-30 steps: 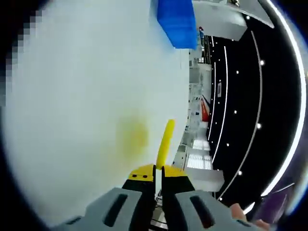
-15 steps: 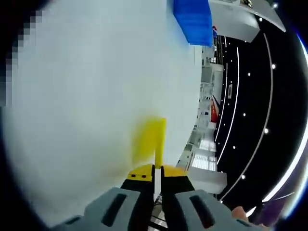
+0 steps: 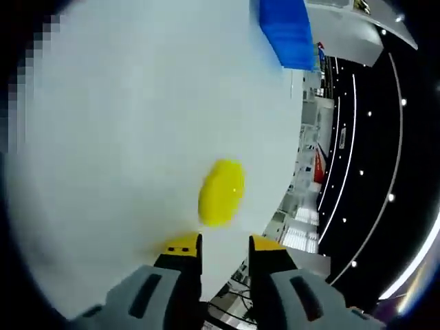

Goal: Open the lid of the chip container on the table, take out the chips, place them into the box in front of the container, and close the lid

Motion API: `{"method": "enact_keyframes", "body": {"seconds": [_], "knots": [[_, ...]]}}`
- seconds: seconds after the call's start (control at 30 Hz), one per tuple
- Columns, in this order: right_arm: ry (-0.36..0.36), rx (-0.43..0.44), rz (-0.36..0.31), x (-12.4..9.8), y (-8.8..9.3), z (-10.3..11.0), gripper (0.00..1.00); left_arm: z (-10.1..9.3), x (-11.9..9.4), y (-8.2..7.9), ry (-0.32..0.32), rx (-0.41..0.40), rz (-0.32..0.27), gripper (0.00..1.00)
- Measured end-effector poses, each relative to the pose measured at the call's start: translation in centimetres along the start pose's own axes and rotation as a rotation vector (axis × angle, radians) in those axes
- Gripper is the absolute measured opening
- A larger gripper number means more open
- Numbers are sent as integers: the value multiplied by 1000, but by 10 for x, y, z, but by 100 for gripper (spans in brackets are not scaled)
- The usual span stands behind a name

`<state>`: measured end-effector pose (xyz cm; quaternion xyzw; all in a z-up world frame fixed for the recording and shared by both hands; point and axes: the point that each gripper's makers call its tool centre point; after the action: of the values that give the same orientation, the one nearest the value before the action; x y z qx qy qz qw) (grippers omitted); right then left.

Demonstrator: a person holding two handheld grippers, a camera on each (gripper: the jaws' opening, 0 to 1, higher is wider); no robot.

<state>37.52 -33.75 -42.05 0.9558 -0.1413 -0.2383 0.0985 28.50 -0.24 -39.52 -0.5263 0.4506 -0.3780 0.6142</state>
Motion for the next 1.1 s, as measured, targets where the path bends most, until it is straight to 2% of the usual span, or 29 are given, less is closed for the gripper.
{"method": "enact_keyframes", "body": {"seconds": [0.03,0.13,0.23,0.27,0.33,0.4,0.47,0.5,0.57,0.67,0.7,0.77,0.8,0.83,0.87,0.9,0.93,0.97,1.0,1.1], "knots": [[15,12,0,-2,2,-6,25,0,0,0,0,0,0,47],[68,162,-40,-14,4,-36,25,0,0,0,1,-2,1,47],[89,414,-134,-31,-2,-69,28,0,0,0,1,-5,3,47],[93,526,-193,-41,-7,-85,28,0,0,0,1,-6,5,47],[116,693,-301,-62,-18,-115,28,0,0,0,1,-9,6,47],[127,827,-412,-84,-30,-144,28,0,1,0,0,-9,10,46],[125,936,-508,-104,-42,-167,28,0,1,0,0,-10,13,46],[107,991,-579,-120,-53,-182,28,0,1,0,-1,-10,14,46],[62,1074,-673,-140,-69,-198,28,0,0,1,-1,-9,15,46],[-47,1142,-825,-172,-104,-216,28,0,0,1,-3,-8,17,46],[-111,1162,-871,-183,-124,-220,27,0,0,1,-4,-8,17,46],[-260,1160,-918,-199,-157,-216,25,0,0,1,-5,-8,18,46],[-391,1182,-949,-212,-178,-210,25,0,0,1,-6,-10,19,46],[-435,1176,-962,-217,-186,-208,25,0,0,1,-7,-10,20,46],[-595,1177,-972,-228,-206,-200,23,0,0,1,-7,-10,20,46],[-713,1183,-955,-235,-217,-193,22,0,0,1,-8,-12,19,46],[-844,1165,-878,-237,-229,-182,22,0,0,1,-8,-12,19,46],[-905,1143,-830,-237,-235,-175,21,0,0,1,-9,-13,20,46],[-959,1097,-763,-236,-243,-167,20,0,0,1,-9,-14,20,46],[-1004,1023,-605,-227,-249,-153,16,0,0,1,-14,-14,24,46]]}}
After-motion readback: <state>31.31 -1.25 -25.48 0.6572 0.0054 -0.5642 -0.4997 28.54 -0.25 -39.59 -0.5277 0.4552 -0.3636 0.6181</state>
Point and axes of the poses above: the point that each gripper's makers call its tool centre point, and the gripper's own axes: x roughly forward along the fingers, z roughly to its left, y roughly out of its underside, and after that the axes turned 7 degrees about z, right-handed
